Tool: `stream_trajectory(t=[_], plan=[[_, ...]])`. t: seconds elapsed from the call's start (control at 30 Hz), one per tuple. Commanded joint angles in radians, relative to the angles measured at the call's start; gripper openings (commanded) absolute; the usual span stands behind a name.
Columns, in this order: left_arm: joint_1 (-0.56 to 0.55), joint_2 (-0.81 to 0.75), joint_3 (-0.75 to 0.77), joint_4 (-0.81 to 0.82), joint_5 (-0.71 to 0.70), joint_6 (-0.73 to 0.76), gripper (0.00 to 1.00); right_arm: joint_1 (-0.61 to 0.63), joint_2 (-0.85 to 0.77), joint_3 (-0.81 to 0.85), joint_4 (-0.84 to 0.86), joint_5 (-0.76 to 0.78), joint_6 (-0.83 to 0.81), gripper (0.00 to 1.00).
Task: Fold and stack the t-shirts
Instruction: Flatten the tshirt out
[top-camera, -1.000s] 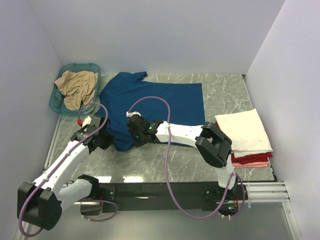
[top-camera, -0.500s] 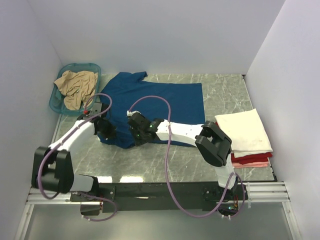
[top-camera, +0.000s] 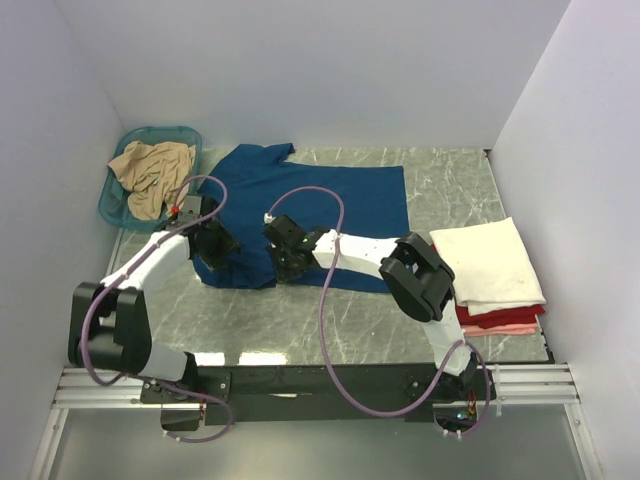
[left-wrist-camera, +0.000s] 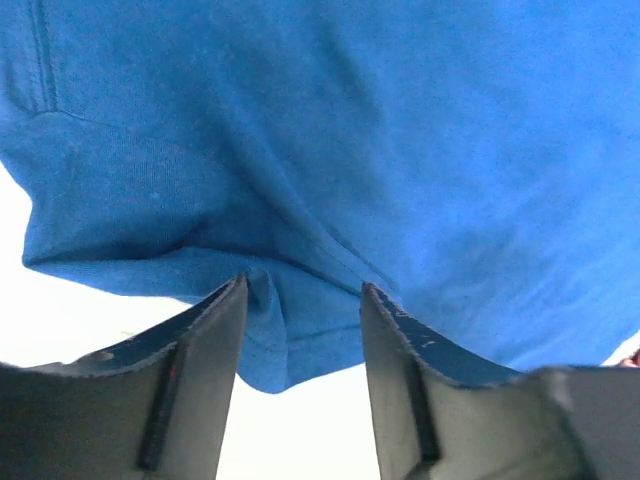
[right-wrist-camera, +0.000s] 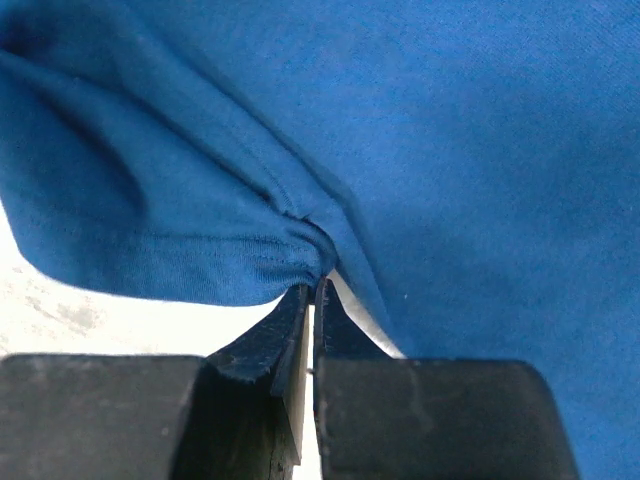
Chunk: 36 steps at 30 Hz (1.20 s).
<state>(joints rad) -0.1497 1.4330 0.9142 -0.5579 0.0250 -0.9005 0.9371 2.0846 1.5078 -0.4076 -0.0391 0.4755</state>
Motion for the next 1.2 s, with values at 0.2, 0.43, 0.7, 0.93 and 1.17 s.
stream_trajectory(t=[0.2, 0.43, 0.7, 0.93, 1.17], plan=[[0.002, -0.221, -0.164, -0.005, -0.022, -0.015, 0.47, -0.044, 0.04, 0.051, 0.032, -0.065, 0.009, 0.02], [-0.004, -0.261, -0.253, 0.047, -0.011, -0.034, 0.31, -0.05, 0.057, 0.058, 0.036, -0.087, 0.017, 0.01], [-0.007, -0.201, -0.247, 0.11, 0.013, -0.028, 0.33, -0.05, 0.055, 0.063, 0.035, -0.094, 0.023, 0.01], [-0.011, -0.126, -0.224, 0.161, 0.03, -0.014, 0.33, -0.05, 0.046, 0.051, 0.038, -0.105, 0.031, 0.01], [-0.021, -0.098, -0.199, 0.184, 0.039, -0.009, 0.37, -0.05, 0.025, 0.026, 0.046, -0.108, 0.035, 0.01]])
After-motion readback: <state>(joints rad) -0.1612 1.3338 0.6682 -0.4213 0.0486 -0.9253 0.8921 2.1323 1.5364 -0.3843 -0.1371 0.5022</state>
